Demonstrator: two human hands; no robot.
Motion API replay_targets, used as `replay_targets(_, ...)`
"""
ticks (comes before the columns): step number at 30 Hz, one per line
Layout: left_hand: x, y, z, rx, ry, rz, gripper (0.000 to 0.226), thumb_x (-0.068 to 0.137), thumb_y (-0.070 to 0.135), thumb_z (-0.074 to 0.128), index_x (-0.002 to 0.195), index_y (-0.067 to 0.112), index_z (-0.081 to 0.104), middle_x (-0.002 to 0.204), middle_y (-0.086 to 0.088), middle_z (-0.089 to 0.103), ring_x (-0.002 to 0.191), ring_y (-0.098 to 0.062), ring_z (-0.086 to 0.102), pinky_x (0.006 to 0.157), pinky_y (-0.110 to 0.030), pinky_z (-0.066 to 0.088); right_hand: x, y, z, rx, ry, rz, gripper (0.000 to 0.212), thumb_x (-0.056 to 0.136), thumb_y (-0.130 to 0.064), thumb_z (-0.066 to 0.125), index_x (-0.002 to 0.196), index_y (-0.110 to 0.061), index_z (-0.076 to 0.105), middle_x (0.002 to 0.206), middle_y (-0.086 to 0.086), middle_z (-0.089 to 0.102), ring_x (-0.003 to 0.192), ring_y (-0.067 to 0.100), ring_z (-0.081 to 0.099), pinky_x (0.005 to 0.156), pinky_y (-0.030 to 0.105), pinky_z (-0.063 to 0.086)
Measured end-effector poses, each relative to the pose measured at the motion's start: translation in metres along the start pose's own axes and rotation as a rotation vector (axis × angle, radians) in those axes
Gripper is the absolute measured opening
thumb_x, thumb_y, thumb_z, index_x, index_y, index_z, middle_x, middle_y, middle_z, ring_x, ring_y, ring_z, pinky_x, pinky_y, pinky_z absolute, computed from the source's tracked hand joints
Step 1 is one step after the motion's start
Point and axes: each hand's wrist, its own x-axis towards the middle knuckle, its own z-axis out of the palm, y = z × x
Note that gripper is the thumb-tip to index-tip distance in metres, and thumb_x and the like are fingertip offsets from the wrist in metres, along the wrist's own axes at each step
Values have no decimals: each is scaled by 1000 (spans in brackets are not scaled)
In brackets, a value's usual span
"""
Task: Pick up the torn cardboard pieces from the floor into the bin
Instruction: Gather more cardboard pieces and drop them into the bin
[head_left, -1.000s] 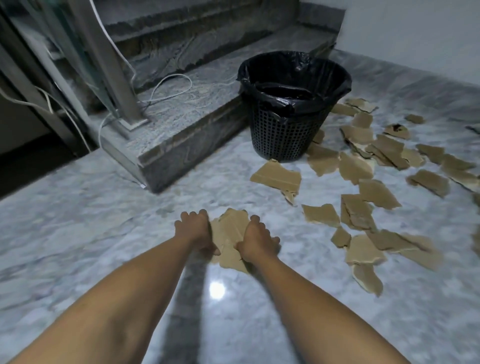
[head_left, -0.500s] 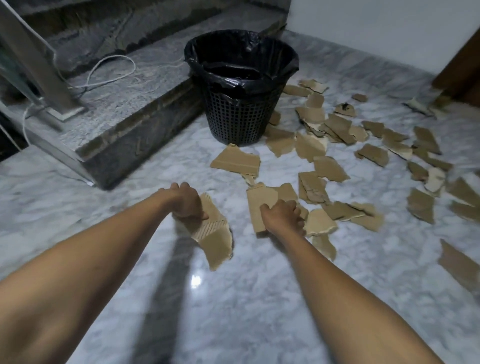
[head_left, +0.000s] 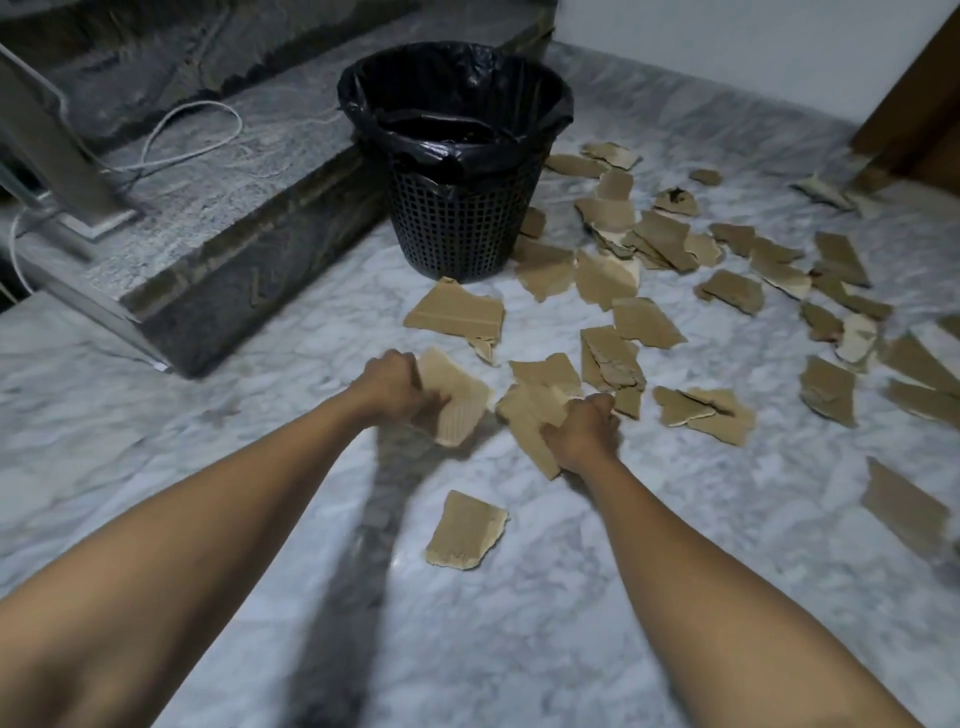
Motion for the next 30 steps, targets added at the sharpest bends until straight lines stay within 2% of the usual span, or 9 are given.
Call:
replay_targets(4,-38,35,16,310,-517,174,54,83,55,69,99,3,68,105,-11,65,91,-23,62,73,-31,55,1,-18,-2,155,-58,-109,32,80,-13,76,106,-8,58,126,17,51,99,30,59,72,25,42)
replay_targets(7,-53,46,64,550,-455,345,66,74,57,74,118,10,61,125,-9,47,105,-25,50,72,-35,49,3,-19,-18,354,-49,-113,31,79,-4,74,98,-16,51,111,12,63,95,28,61,71,32,51)
replay_targets(10,-59,46,88,559,-398,467,62,73,41,80,123,16,54,127,-4,47,109,-26,50,75,-39,53,7,-10,-45,446,-44,-70,53,79,-9,78,118,-20,44,115,4,56,97,22,56,76,33,49)
replay_targets(13,-54,45,99,554,-363,509,63,69,29,83,121,16,49,117,-6,55,99,-27,56,77,-42,55,10,7,-74,292,-182,-41,78,77,-16,81,140,-19,36,123,2,52,103,19,55,71,26,43)
replay_targets(17,-44,53,101,534,-457,426,68,70,24,83,125,13,46,115,-10,56,90,-29,62,68,-38,55,-3,20,-81,187,-375,32,24,81,-22,77,99,-13,62,90,4,67,72,14,63,49,21,45)
replay_targets(20,-31,58,89,529,-475,371,62,74,28,81,128,15,54,117,-9,61,96,-29,64,68,-32,51,-7,14,-59,48,-409,-6,30,79,-33,77,95,-10,67,95,6,68,76,16,63,58,25,48)
replay_targets(22,-18,57,75,549,-423,311,53,75,32,79,120,12,60,108,-10,66,93,-28,65,69,-33,53,-6,8,-36,-146,-385,-66,55,70,-46,76,110,-10,65,116,9,62,97,23,62,78,33,55)
replay_targets(25,-3,49,50,603,-251,220,36,80,22,69,111,7,61,103,-10,62,92,-29,61,67,-38,53,-10,-2,-9,-341,-286,-122,76,70,-51,74,132,-16,48,135,8,43,125,32,44,100,46,45)
replay_targets(30,20,53,25,654,-82,248,36,80,10,62,116,6,56,117,-14,51,108,-33,51,72,-41,44,-7,-14,-2,-249,-369,-99,53,74,-32,79,109,-16,43,104,1,56,100,26,53,101,49,42)
